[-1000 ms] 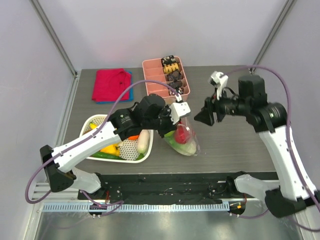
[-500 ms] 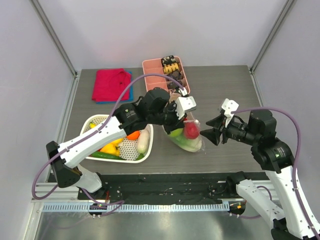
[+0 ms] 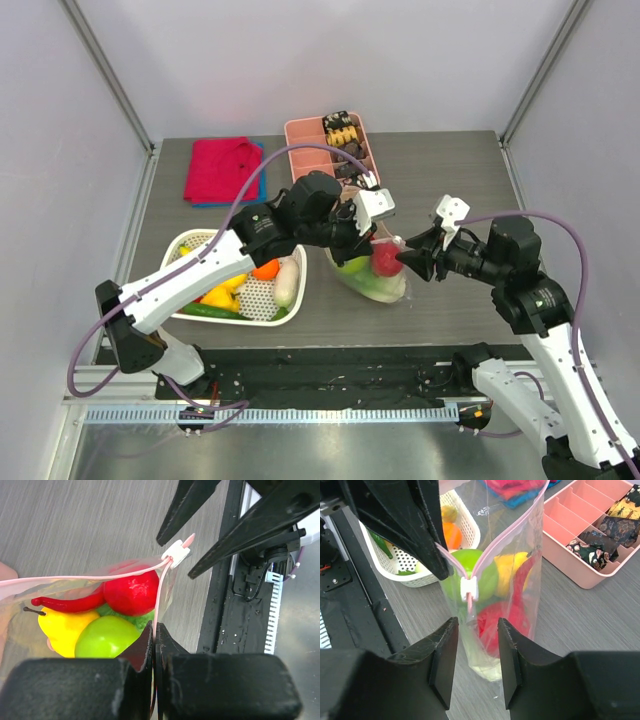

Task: Place the food in the zip-top bag and seal the zipper
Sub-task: Zip the zipper food storage bag at the center of the board.

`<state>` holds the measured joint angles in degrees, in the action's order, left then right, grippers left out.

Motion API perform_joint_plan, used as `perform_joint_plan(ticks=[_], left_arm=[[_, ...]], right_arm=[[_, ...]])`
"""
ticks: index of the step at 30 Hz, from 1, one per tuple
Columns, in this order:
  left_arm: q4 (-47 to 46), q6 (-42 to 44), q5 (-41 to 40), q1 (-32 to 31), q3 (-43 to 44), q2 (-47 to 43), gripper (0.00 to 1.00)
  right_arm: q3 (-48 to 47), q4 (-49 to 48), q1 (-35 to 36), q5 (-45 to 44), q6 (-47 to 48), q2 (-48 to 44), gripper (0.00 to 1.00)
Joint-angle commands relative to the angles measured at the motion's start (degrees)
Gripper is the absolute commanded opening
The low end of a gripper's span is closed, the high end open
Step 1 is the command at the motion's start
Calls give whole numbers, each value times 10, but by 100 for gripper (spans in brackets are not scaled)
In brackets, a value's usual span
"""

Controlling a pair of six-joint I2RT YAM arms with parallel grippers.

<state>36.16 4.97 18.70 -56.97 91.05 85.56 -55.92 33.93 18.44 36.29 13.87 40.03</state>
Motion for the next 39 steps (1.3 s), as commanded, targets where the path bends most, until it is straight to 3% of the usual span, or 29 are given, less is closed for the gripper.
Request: perform_joint_plan(ticks=[1,8,9,10,12,15,17,19,20,24,29,35,39], left_arm=[[-31,-6,27,1,26,-2,0],[-23,-9,33,1,26,2,0],[-23,-11,33,0,28,4,0],[-20,-14,36,1,33,7,0],[-14,-15,36,2,38,11,0],[-13,-23,35,13,43,12,4],[-19,-25,35,25,43,2,28],[-36,-11,41,40,38,-8,59],[-43,21,58,41,31,-18,61],[-94,96,119,41,21,-31,61],[-78,166,148,33,63,6,57],[-37,261,154,-6,91,37,57],[-34,270,139,-18,92,51,55]], right_arm=[[11,-64,1,5,14,0,40],[14,-87,1,23,9,3,33],[14,-91,2,25,9,4,29],[15,-90,2,29,10,5,16],[16,-88,2,26,12,5,3],[21,-88,2,27,13,-8,2],[26,-87,2,26,16,-14,1],[28,-83,1,26,20,-22,1],[32,-82,1,30,22,-24,1],[34,-78,2,34,29,-24,1],[23,-71,2,37,32,-24,1],[27,-61,2,29,31,-36,2],[25,-61,1,26,23,-43,1]])
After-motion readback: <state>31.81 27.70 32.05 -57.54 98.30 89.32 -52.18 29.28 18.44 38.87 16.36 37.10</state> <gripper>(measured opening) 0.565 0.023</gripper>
